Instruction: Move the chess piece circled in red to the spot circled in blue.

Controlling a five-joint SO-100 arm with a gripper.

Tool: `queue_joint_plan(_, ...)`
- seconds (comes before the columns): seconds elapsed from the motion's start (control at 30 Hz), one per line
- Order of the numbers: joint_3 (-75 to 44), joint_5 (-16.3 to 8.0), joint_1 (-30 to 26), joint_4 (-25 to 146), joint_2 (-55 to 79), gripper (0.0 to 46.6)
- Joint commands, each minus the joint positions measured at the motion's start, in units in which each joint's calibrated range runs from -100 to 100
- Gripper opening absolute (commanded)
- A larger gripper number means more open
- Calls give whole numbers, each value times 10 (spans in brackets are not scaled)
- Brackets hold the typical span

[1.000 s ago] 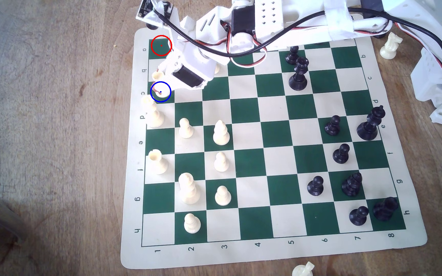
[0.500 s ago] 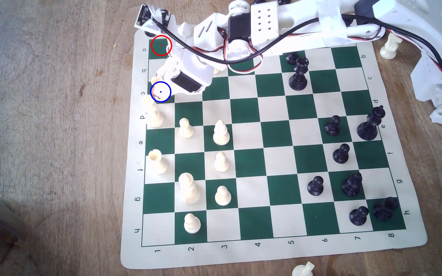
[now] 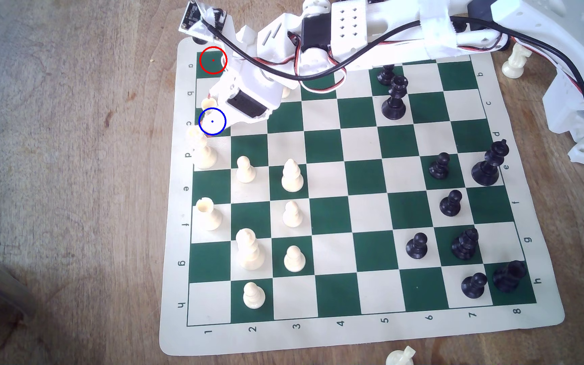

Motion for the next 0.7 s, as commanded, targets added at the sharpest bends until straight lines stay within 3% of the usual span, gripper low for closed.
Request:
queue_joint_plan(0.0, -28, -1, 5, 0, -42, 166)
queue_joint_plan(0.43, 152, 1, 4, 8, -214, 162)
queue_joint_plan(0.67, 322, 3, -6, 14, -390, 160)
